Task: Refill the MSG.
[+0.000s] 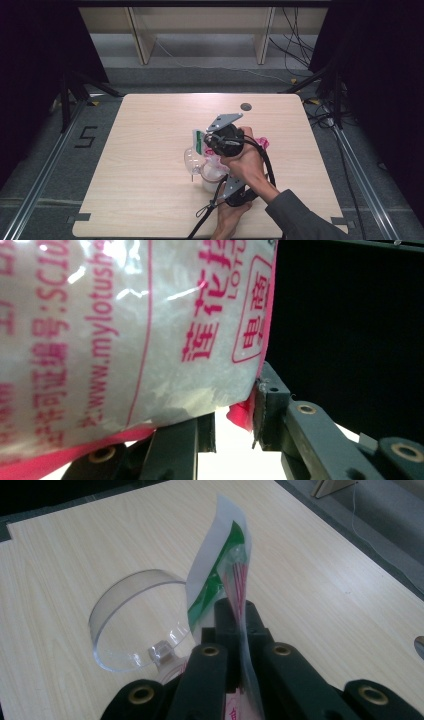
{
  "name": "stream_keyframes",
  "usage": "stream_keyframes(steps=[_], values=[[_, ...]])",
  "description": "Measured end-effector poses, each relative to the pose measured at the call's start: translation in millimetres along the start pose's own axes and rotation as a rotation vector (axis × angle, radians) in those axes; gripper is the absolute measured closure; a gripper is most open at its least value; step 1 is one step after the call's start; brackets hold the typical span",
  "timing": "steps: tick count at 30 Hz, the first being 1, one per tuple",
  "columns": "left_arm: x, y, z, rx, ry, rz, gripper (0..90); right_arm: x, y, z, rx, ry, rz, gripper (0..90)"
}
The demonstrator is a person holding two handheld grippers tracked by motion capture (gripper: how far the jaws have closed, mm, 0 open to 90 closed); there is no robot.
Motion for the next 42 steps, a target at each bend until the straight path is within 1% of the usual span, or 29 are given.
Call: stream_keyframes(steps=[1,2,4,5,6,7,8,9,10,13,16,17,20,21,23,24,25,27,28,29,30,31,32,33,35,37,38,41,42], values=[[0.3,0.1,-0.1,0.002,-0.004,-0.001,74.4,1.3,0.3,-0.2,0.003,-0.008,-0.008,90.0],[-0.1,0.0,0.0,0.0,-0.001,0.0,74.4,-0.8,1.0,0.3,0.011,-0.001,0.008,90.0],[-0.5,0.0,0.1,0.0,-0.001,0.0,74.3,-0.6,0.9,0.0,0.008,0.006,0.002,90.0],[0.1,0.5,0.7,0.008,-0.01,-0.003,74.3,0.7,0.6,-0.5,0.004,0.0,-0.005,90.0],[-0.2,0.4,0.7,0.009,-0.008,-0.001,74.3,-1.1,1.3,0.9,0.014,0.005,0.005,90.0],[-3.7,-2.0,-0.2,-0.013,0.001,0.031,74.3,-0.2,0.7,-0.1,0.005,0.005,-0.001,90.0],[-3.7,-2.0,-0.2,-0.013,0.001,0.031,74.4,-0.2,0.7,-0.1,0.005,0.005,-0.001,90.0],[-5.5,-3.7,-1.1,-0.027,0.001,0.055,74.4,1.8,-0.5,-0.6,-0.004,-0.004,-0.007,90.0],[-7.9,-6.3,-2.7,-0.049,0.014,0.084,74.3,2.8,-0.9,-0.7,-0.007,-0.01,-0.011,90.0],[-7.7,-6.8,-2.6,-0.052,0.013,0.083,74.4,0.1,0.3,-0.2,0.007,0.008,0.004,90.0],[-8.3,-7.0,-2.4,-0.051,0.019,0.086,74.4,1.7,0.1,-1.2,0.011,0.002,0.003,90.0],[-8.6,-6.5,-2.5,-0.049,0.02,0.083,74.4,5.6,0.2,-2.5,0.015,-0.013,-0.006,90.0],[-8.3,-7.0,-2.4,-0.05,0.02,0.084,74.5,6.0,0.0,-3.8,0.016,-0.021,0.003,90.0],[-8.2,-7.5,-2.3,-0.053,0.02,0.084,74.5,5.9,0.4,-3.1,0.019,-0.019,0.002,90.0],[-8.0,-7.8,-2.2,-0.053,0.019,0.081,74.5,2.2,-1.2,-3.3,0.004,0.009,0.004,90.0],[-8.0,-8.1,-2.3,-0.053,0.02,0.082,74.5,2.2,-1.2,-3.3,0.004,0.009,0.004,90.0],[-4.4,-5.4,-1.1,-0.031,0.007,0.045,74.5,2.4,-0.3,-2.6,0.014,0.002,-0.001,90.0],[-7.1,-7.7,-1.7,-0.046,0.008,0.074,74.5,1.7,-1.2,-3.1,0.009,0.008,0.01,90.0],[-7.2,-7.7,-1.7,-0.045,0.008,0.074,74.5,3.0,-2.2,-3.8,0.003,-0.002,0.009,90.0],[-5.2,-5.5,-0.8,-0.027,0.007,0.046,74.5,3.7,-2.4,-4.0,0.001,-0.007,0.009,90.0],[-8.6,-7.9,-1.5,-0.045,0.02,0.073,74.5,3.8,-2.2,-4.3,0.0,-0.001,-0.004,90.0],[-9.0,-7.1,0.0,-0.03,0.028,0.042,74.5,4.1,-1.5,-4.1,0.01,-0.007,0.004,90.0],[-10.8,-8.5,-1.5,-0.054,0.048,0.051,74.5,5.2,-1.3,-5.6,0.008,-0.003,-0.001,90.0],[-11.6,-9.0,-2.0,-0.061,0.059,0.055,74.5,6.6,0.0,-5.8,0.019,-0.008,-0.008,90.0],[-10.0,-9.5,-2.0,-0.061,0.053,0.04,74.5,3.6,-0.2,-5.3,0.016,0.006,-0.003,90.0],[-10.5,-9.6,-1.8,-0.063,0.057,0.042,74.5,3.7,-0.2,-4.6,0.02,0.0,-0.002,90.0],[-10.5,-9.4,-1.8,-0.062,0.057,0.042,74.5,1.9,-1.1,-5.6,0.01,0.014,0.011,90.0],[-10.4,-9.5,-1.9,-0.063,0.057,0.041,74.5,2.3,-0.6,-6.3,0.014,0.008,0.015,90.0],[-10.5,-10.0,-1.7,-0.065,0.056,0.043,74.5,3.6,-2.1,-5.8,0.009,-0.009,0.02,90.0]])
Point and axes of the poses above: each handheld gripper's, and its own axes: z roughly backward along the jaws, y roughly out of its underside, x roughly to its left, the point moved 10 cm from there along -z, roughly forward along the jaws, and after that the axes turned 11 degrees about -y, right-handed, at the moved point
